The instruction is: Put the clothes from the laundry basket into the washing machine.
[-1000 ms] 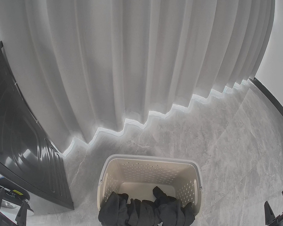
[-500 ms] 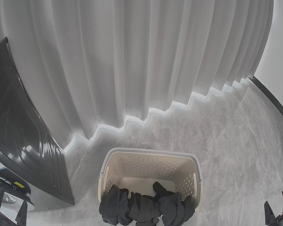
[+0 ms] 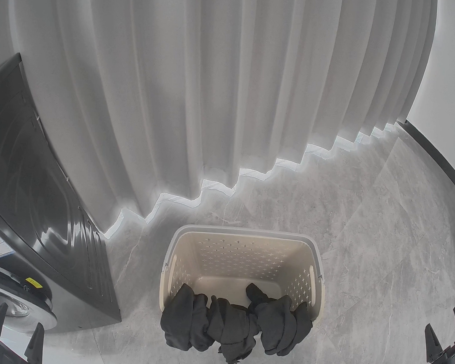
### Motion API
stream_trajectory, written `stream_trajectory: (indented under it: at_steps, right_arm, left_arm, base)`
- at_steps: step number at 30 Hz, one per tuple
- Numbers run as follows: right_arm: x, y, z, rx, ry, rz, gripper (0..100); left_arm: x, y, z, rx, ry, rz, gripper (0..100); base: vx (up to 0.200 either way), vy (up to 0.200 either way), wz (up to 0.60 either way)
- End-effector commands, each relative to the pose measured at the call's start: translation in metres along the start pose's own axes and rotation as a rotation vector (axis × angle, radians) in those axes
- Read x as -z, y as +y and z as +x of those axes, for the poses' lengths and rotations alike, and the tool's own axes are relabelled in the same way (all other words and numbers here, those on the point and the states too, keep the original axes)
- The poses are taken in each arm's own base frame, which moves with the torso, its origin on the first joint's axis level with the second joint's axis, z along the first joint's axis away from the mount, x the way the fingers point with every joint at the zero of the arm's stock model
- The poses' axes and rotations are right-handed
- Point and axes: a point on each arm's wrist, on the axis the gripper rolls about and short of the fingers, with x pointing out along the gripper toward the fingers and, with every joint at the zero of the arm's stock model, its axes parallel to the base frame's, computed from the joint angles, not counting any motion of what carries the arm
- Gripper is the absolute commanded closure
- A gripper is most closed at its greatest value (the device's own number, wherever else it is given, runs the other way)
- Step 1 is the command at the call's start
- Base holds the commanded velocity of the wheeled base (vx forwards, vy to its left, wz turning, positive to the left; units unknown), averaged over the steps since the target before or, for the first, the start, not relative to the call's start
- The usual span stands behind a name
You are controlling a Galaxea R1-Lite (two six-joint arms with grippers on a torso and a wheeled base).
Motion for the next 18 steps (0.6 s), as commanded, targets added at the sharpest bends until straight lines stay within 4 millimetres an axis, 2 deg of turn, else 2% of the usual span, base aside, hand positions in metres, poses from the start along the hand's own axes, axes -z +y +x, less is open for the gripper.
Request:
stream_trajectory:
  at_steps: [1,2,11,17,18]
  right_arm:
    - [0.0039,0.0,0.0002,-0.001,0.003,0.0,0]
    - [0.0039,0.0,0.0002,-0.001,0.003,0.0,0]
    - [0.0039,0.0,0.0002,-0.001,0.003,0.0,0]
    - [0.0039,0.0,0.0002,-0.001,0.003,0.0,0]
    - [0.0039,0.0,0.0002,-0.001,0.003,0.0,0]
  left_arm:
    - [0.0052,0.0,0.0003,0.0,0.004,0.002,0]
    - [0.0052,0.0,0.0003,0.0,0.004,0.001,0]
    - [0.0052,0.0,0.0003,0.0,0.004,0.002,0]
    - [0.0052,0.0,0.0003,0.0,0.004,0.001,0]
    - [0.0052,0.0,0.0003,0.0,0.004,0.002,0]
  base:
    - [-0.2,0.0,0.0]
    - [-0.2,0.0,0.0]
    - [0.0,0.0,0.0]
    - [-0.2,0.0,0.0]
    - [0.0,0.0,0.0]
